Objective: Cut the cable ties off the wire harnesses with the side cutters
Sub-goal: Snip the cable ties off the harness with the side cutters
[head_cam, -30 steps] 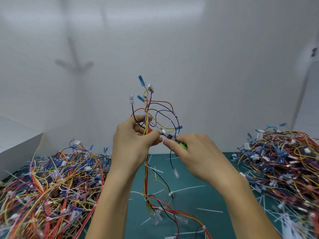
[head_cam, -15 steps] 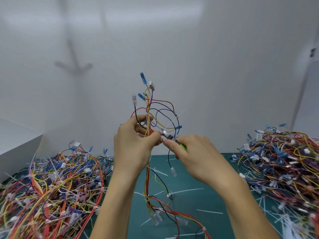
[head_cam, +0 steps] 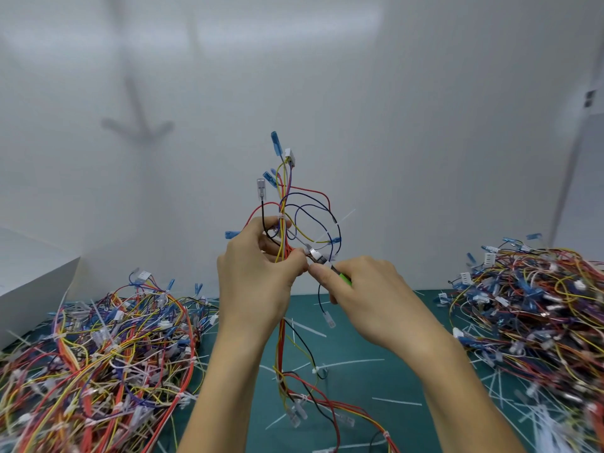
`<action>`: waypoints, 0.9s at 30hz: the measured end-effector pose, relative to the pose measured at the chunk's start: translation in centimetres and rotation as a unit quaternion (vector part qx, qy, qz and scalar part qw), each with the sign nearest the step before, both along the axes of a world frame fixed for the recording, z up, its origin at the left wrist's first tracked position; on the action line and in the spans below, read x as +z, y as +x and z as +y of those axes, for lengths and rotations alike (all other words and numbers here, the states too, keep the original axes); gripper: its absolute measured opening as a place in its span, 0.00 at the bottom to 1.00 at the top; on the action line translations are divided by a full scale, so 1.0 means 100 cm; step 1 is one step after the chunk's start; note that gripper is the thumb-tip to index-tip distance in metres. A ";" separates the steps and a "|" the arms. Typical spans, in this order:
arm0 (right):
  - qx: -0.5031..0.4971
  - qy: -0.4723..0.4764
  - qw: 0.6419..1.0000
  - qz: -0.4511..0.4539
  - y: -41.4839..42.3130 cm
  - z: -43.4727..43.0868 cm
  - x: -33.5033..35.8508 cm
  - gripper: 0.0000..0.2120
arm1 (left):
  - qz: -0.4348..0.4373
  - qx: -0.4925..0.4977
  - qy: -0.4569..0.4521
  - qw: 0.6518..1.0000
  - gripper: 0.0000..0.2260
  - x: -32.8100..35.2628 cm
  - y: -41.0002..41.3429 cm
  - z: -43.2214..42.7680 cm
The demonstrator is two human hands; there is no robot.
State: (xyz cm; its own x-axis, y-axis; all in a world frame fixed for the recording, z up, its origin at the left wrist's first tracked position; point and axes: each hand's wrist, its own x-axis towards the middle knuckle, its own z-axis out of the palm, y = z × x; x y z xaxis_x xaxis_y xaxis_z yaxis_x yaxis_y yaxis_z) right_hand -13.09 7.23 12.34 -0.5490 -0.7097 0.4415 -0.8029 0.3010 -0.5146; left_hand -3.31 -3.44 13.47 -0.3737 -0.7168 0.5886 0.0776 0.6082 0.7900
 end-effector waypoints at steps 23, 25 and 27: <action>0.013 0.035 0.999 -0.004 0.001 0.008 0.006 0.26 | -0.025 -0.081 0.065 0.994 0.15 0.001 0.011 -0.016; 0.016 0.043 0.999 0.001 0.000 0.009 0.006 0.28 | -0.031 -0.087 0.066 0.994 0.14 0.002 0.013 -0.017; 0.023 0.047 0.999 0.002 -0.001 0.010 0.007 0.28 | -0.036 -0.092 0.068 0.993 0.14 0.002 0.015 -0.019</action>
